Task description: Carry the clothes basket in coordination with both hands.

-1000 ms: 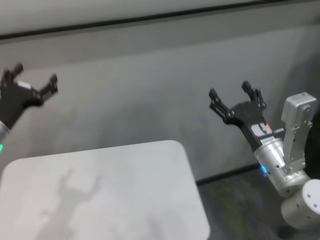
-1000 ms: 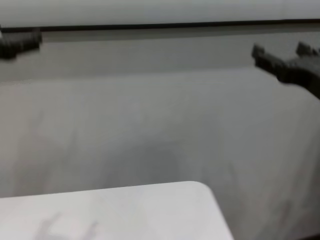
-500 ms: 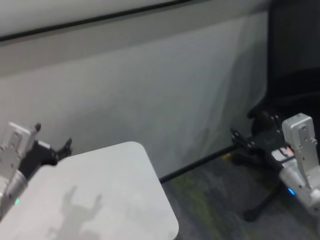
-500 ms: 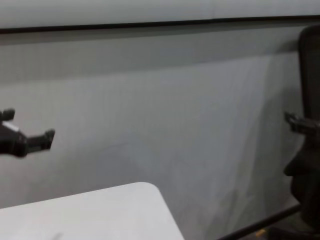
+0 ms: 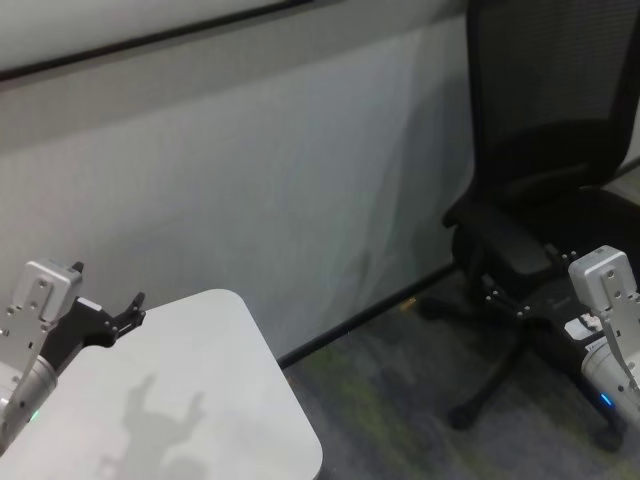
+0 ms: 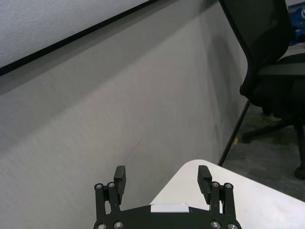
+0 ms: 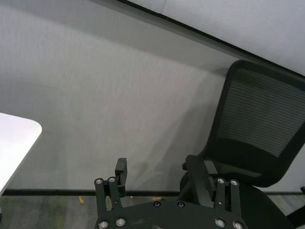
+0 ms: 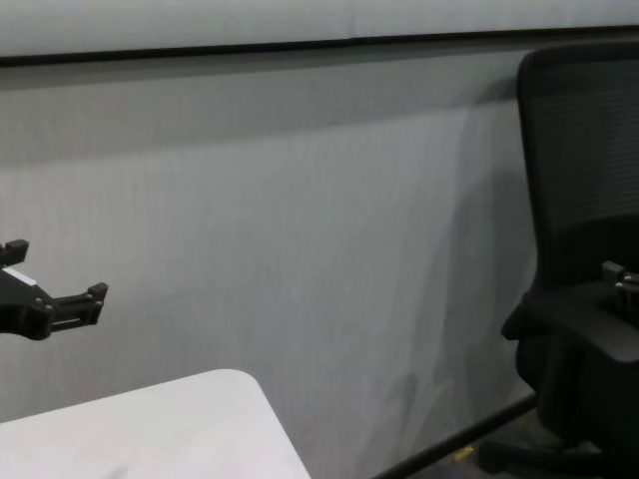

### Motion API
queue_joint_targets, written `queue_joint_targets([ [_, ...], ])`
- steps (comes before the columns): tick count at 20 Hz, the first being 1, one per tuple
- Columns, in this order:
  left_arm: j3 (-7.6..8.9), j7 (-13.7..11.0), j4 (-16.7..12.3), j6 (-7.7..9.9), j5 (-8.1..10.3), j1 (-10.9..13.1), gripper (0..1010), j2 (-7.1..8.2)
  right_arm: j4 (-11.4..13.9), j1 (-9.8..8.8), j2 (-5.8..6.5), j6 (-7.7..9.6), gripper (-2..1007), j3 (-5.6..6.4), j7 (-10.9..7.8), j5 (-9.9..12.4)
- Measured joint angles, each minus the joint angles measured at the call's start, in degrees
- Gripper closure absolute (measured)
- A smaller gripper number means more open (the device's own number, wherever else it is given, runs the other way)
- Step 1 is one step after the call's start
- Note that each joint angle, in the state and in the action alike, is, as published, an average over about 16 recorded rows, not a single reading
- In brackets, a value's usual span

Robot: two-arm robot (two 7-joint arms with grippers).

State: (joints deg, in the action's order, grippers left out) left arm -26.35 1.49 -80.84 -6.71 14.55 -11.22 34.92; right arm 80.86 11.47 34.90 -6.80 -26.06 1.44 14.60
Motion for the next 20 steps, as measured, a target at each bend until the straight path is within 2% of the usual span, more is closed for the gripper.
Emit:
queue_joint_targets([
  [20, 0.4, 0.1, -0.1, -0.14, 0.0, -0.2, 8, -0.21, 0.0, -0.04, -0.16, -0.06, 4, 0.12, 0.18, -0.1],
])
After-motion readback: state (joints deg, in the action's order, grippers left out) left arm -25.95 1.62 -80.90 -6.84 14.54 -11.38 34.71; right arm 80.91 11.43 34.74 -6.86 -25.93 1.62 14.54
